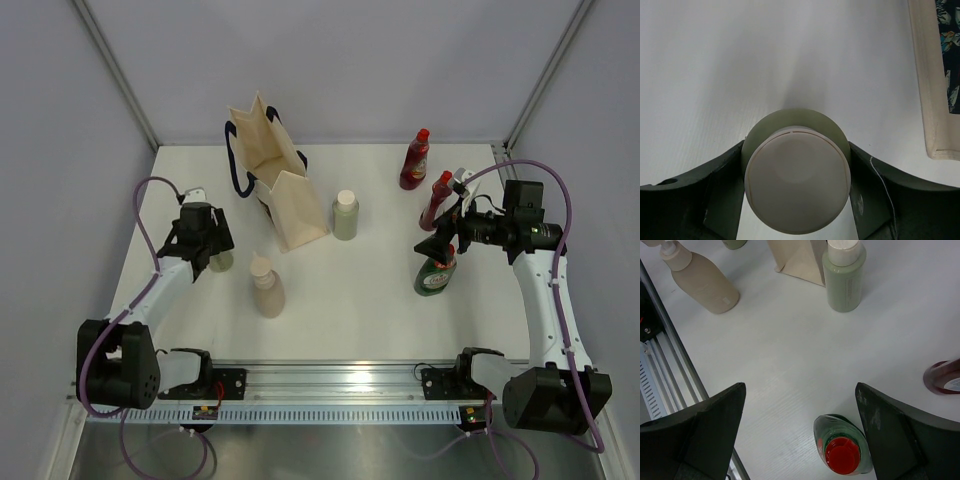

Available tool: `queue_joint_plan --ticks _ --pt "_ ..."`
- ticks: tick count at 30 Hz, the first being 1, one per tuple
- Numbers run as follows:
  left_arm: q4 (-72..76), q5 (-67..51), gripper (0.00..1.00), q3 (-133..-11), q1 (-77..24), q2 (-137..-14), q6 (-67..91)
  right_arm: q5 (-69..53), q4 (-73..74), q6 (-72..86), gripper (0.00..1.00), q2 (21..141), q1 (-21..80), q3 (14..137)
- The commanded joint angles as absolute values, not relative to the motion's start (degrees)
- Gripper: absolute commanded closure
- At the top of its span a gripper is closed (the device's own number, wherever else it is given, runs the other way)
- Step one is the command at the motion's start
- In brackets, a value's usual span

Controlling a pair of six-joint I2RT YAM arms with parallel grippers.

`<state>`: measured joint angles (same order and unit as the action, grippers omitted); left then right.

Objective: Place the personal care products into the canvas bag

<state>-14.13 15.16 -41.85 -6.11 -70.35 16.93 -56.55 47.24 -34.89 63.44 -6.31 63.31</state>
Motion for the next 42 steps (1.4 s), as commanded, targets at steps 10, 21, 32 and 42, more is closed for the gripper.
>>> queue_joint_plan --ticks 10,21,32,42 --pt "-15.20 1.06 1.00 -53.43 -6.24 -59.42 33.02 -57.39 45.62 -33.84 0.00 62.93 -6.24 63.98" --pt "-16.25 -6.24 1.00 -64.57 -6.24 -54.58 44.47 -57.74 45.62 -33.84 0.00 62.58 -6.24 63.72" --pt "-16.18 -10.46 1.00 -87.17 -6.42 -68.62 42.37 -58.27 45.09 -33.66 0.00 62.58 -6.24 63.63" --pt "-22.22 -2.14 1.00 -104.04 -10.01 -89.80 27.54 -57.22 44.91 -33.49 0.01 60.82 -6.24 63.02"
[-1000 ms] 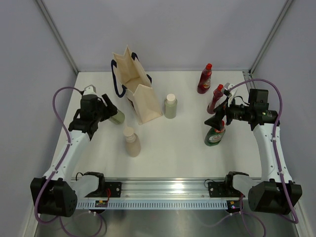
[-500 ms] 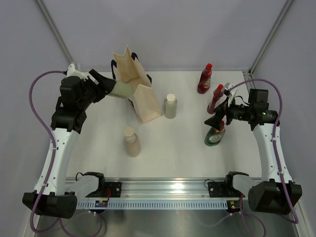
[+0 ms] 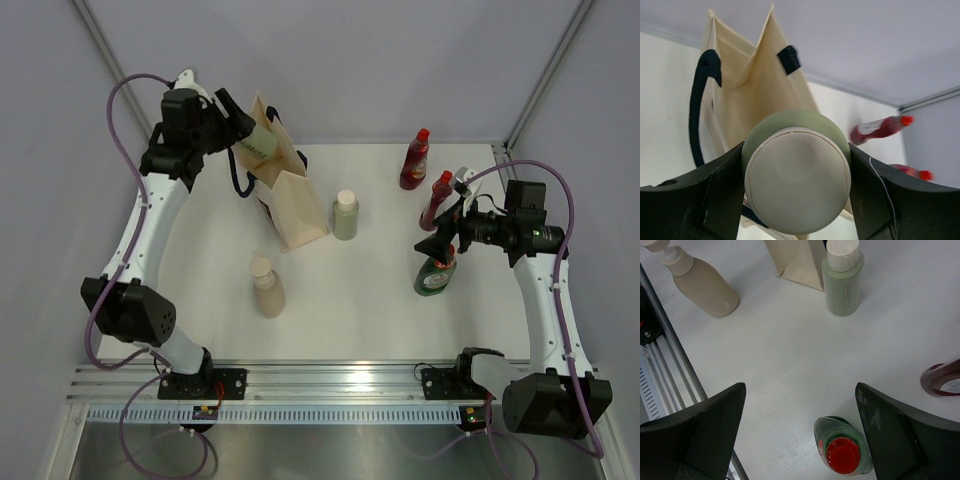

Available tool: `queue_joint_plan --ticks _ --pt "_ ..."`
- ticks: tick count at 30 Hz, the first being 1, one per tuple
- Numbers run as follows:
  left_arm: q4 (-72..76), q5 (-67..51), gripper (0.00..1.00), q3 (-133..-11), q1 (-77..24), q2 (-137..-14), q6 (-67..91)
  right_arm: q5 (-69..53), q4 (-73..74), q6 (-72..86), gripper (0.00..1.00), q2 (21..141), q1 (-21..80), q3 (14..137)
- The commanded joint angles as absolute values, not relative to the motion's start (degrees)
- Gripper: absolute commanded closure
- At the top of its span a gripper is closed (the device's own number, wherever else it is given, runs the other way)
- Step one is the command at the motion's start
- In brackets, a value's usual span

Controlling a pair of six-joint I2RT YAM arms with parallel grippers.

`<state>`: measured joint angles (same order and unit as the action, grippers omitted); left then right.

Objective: Place the personal care products into the canvas bag

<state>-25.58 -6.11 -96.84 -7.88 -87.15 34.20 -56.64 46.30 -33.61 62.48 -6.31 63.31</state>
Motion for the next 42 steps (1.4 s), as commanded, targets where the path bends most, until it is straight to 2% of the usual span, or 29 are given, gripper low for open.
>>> queue_joint_plan --ticks 1,5,14,21,24,25,27,28,30,31,36,41,42 --pt "-22.67 -1.07 1.00 -104.67 -10.37 -90.78 26.29 -57.04 44.91 -33.57 0.00 60.65 -6.24 62.93" --pt "-23.73 0.97 1.00 -105.03 -11.51 -94.21 22.34 -56.95 44.74 -33.57 0.00 60.38 -6.24 62.58" --pt "-21.62 -7.29 1.00 -102.22 -16.34 -100.62 17.49 -57.65 43.51 -32.96 0.00 61.61 -6.24 62.23" --pt "-21.45 -8.26 0.91 -103.10 -16.87 -105.99 16.00 -59.06 42.63 -32.61 0.01 62.84 -6.24 61.26" --pt "-20.92 -9.40 0.80 -102.40 -16.96 -107.66 16.08 -60.64 42.10 -32.52 0.00 64.41 -6.15 61.08" --pt "-20.74 -9.75 0.67 -102.13 -16.88 -107.93 16.26 -60.73 42.10 -32.78 0.00 64.95 -5.98 61.43" --pt "-20.31 -10.45 0.55 -101.69 -16.87 -108.54 17.05 -59.68 42.80 -34.70 0.01 66.61 -4.58 61.87" --pt "-20.30 -10.72 0.46 -101.60 -16.87 -109.15 17.14 -58.98 42.89 -35.15 0.01 67.14 -3.96 62.48" --pt "-20.39 -11.42 0.38 -101.69 -16.96 -109.60 17.75 -55.82 43.07 -35.86 0.00 69.25 -1.24 63.36" --pt "-20.39 -11.43 0.30 -101.78 -16.88 -109.69 17.84 -54.51 43.07 -35.86 0.01 70.04 -0.36 63.72" --pt "-21.35 -11.69 0.17 -102.22 -16.88 -109.25 16.88 -45.19 37.28 -30.42 0.01 74.88 5.79 64.86" --pt "-21.97 -12.74 0.11 -102.92 -16.70 -107.50 15.56 -38.77 30.95 -25.06 0.00 79.44 9.05 65.91" --pt "-21.97 -12.92 0.05 -102.83 -16.70 -107.23 15.38 -38.24 30.15 -24.27 0.01 80.24 9.57 66.70"
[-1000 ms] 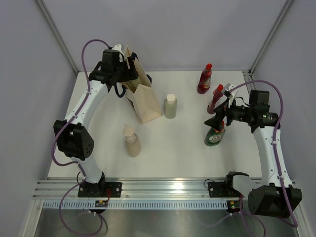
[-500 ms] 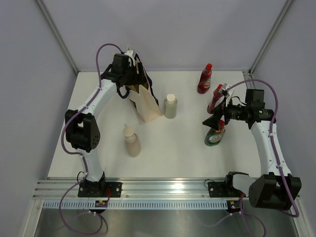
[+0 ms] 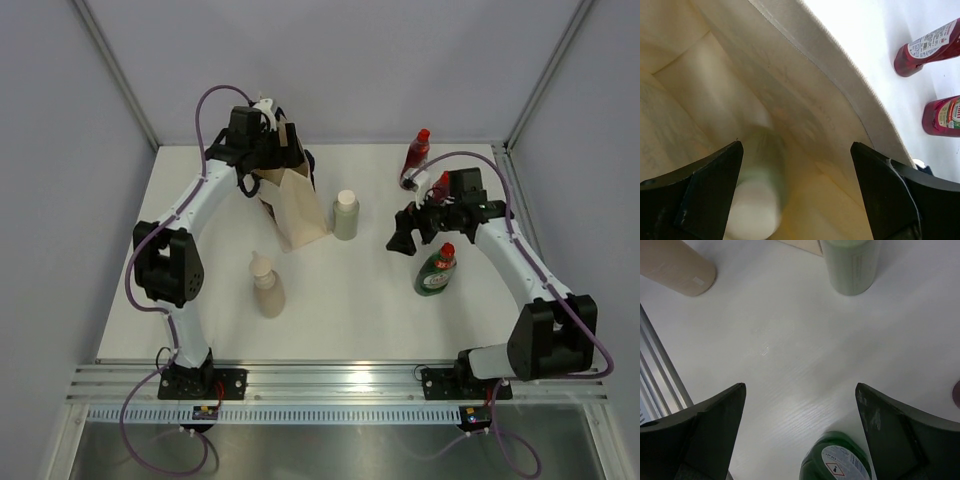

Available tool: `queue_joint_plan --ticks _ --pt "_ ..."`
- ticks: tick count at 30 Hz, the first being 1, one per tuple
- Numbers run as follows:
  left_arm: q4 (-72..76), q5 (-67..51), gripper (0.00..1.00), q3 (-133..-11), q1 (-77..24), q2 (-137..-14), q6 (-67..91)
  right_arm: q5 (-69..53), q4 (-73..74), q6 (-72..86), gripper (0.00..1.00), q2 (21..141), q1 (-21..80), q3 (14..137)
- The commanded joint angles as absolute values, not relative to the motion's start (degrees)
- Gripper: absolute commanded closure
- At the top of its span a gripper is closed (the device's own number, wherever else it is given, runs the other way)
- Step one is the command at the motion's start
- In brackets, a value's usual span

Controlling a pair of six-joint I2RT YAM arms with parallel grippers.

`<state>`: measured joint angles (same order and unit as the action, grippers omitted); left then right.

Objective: Place the personal care products into the canvas bag

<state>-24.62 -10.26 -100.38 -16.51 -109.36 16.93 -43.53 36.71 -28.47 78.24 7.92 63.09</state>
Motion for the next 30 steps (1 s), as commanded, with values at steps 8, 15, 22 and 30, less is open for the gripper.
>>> queue_joint_plan --ticks 8,15,22,30 --pt "-22.41 -13.27 0.03 -102.83 -16.26 -104.15 15.73 -27.79 17.34 -15.21 0.01 87.88 16.59 69.34" --pt "-23.82 -12.83 0.03 -104.59 -14.07 -97.57 16.52 -21.45 12.75 -10.20 0.00 97.20 22.06 73.91" --pt "-24.96 -10.29 0.01 -98.54 -13.27 -86.06 15.56 -18.10 8.88 -9.23 0.01 105.10 23.73 78.66" --pt "-25.05 -5.98 0.01 -82.98 -13.18 -68.32 16.70 -27.06 7.47 -12.39 0.01 110.74 24.96 82.88"
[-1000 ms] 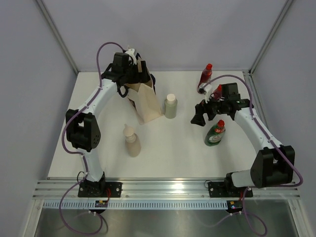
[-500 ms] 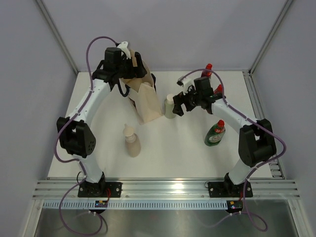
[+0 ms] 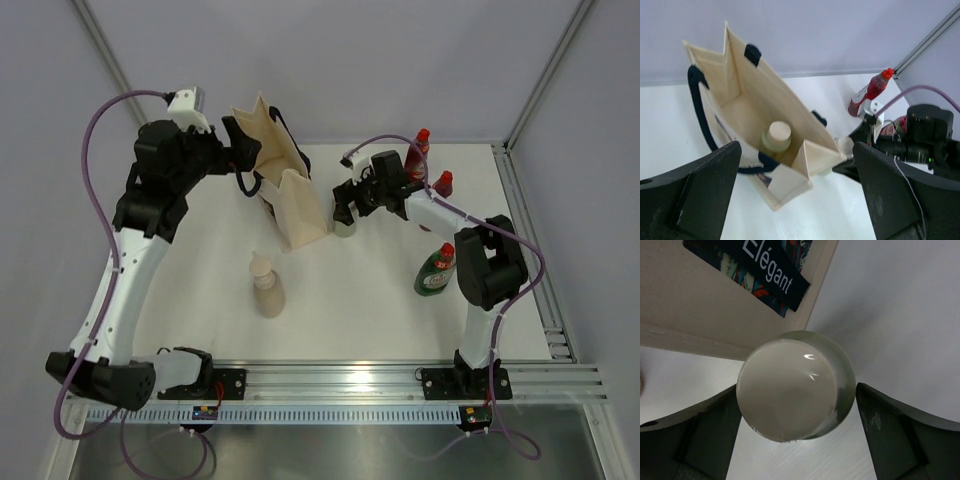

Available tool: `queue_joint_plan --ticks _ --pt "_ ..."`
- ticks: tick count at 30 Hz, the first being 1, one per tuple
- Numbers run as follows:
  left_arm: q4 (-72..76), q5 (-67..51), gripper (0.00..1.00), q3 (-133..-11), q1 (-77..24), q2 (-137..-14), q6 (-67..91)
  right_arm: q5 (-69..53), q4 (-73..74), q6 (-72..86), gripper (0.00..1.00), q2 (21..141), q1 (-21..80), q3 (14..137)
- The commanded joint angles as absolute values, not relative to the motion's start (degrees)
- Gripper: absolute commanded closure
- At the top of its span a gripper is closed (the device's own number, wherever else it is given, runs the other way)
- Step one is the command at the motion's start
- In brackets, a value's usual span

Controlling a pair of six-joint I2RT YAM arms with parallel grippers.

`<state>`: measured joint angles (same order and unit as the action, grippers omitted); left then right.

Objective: Place the personal care products into the canvas bag

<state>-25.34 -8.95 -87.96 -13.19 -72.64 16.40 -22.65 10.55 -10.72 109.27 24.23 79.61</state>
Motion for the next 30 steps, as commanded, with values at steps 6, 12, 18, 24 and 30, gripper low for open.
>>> queue_joint_plan --ticks 6,12,18,24,30 --pt "-26.01 -4.22 0.01 -73.23 -13.01 -58.81 17.75 -25.75 3.87 -13.71 0.00 113.38 25.05 82.71" --pt "-25.23 -5.36 0.01 -66.72 -13.01 -52.39 19.68 -26.63 3.35 -13.71 0.28 114.44 25.05 83.85" --pt "-24.26 -7.73 0.01 -63.90 -13.01 -50.54 20.39 -25.66 -5.18 -12.39 0.80 107.06 24.96 76.56" --pt "-24.08 -8.17 0.01 -62.67 -13.01 -49.57 19.60 -29.26 1.12 -6.52 1.00 100.46 23.21 78.92" --pt "-23.56 -7.82 0.01 -60.30 -13.01 -47.47 19.60 -36.81 11.15 2.78 1.00 98.09 20.74 87.00"
